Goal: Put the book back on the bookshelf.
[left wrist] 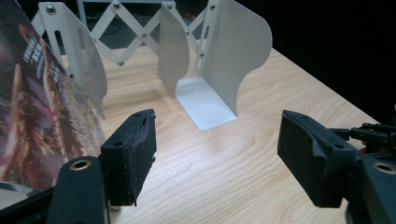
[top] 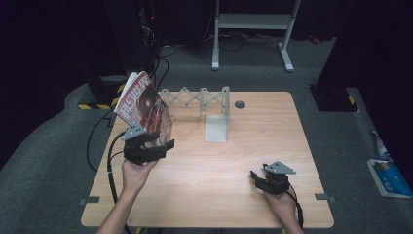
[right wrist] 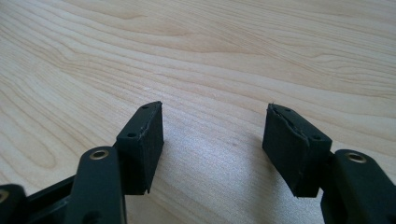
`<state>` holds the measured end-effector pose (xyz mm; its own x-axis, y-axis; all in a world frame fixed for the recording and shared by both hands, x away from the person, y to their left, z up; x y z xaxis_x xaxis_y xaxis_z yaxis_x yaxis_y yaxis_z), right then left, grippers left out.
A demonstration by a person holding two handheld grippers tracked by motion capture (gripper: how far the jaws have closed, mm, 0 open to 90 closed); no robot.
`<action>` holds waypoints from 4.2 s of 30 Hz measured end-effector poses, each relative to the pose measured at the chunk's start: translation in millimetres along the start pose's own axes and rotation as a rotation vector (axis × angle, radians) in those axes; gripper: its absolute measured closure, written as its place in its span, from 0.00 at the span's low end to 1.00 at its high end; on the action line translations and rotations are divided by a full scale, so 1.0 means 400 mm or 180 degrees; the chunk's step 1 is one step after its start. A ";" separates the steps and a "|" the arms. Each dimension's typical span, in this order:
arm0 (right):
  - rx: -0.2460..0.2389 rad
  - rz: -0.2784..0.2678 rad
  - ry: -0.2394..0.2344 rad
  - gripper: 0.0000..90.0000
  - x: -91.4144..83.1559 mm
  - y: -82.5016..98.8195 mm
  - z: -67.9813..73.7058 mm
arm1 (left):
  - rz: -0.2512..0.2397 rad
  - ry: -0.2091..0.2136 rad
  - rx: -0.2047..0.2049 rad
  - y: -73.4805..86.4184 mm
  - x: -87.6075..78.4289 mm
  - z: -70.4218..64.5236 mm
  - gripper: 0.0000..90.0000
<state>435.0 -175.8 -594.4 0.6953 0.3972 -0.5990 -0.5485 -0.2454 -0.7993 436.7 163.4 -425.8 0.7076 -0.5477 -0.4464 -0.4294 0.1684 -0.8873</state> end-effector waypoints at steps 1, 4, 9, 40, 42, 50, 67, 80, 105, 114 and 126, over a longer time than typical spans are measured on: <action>0.0000 0.0000 0.0000 0.43 0.000 0.000 0.000 | 0.0004 0.0003 -0.0002 0.000 0.003 -0.002 0.31; 0.0001 0.0000 0.0000 0.43 0.000 0.000 0.000 | 0.0009 0.0020 0.0010 0.000 0.009 -0.007 0.31; 0.0002 0.0001 -0.0001 0.43 0.000 0.000 0.000 | 0.0009 0.0059 0.0000 -0.001 0.019 -0.017 0.32; -0.0001 -0.0002 0.0000 0.43 0.000 0.000 0.000 | 0.0126 0.0252 -0.0109 0.022 0.093 -0.059 0.34; 0.0001 -0.0003 0.0000 0.43 0.000 0.000 0.000 | 0.0117 0.0260 -0.0123 0.024 0.097 -0.059 0.34; 0.0004 -0.0003 0.0000 0.43 0.000 0.000 0.000 | 0.0151 0.0285 -0.0112 0.028 0.116 -0.069 0.34; -0.0007 -0.0005 -0.0001 0.43 0.000 0.000 0.000 | 0.0181 0.0323 -0.0089 0.040 0.155 -0.094 0.35; -0.0004 -0.0004 -0.0001 0.43 0.000 0.000 0.001 | 0.0246 0.0358 -0.0111 0.062 0.180 -0.108 0.36; -0.0002 -0.0002 -0.0002 0.43 -0.001 0.000 0.001 | 0.0386 0.0401 -0.0144 0.105 0.227 -0.126 0.36; -0.0008 -0.0005 -0.0003 0.43 0.000 0.000 0.000 | 0.0399 0.0412 -0.0187 0.118 0.238 -0.131 0.37; -0.0007 -0.0006 -0.0003 0.43 0.000 0.000 0.000 | 0.0433 0.0412 -0.0212 0.137 0.267 -0.143 0.37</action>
<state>434.9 -175.8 -594.3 0.6958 0.3985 -0.5976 -0.5462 -0.2468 -0.8005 456.8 67.3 -515.5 0.5643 -0.6252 -0.5392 -0.5553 0.1959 -0.8083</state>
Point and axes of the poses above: each handheld gripper's, and its own axes: x roughly forward along the jaws, y roughly out of its underside, z roughly to its left, the point moved 10 cm from there along x, roughly forward along the jaws, and after that the axes turned 5 degrees about x, right-handed, at the moved point
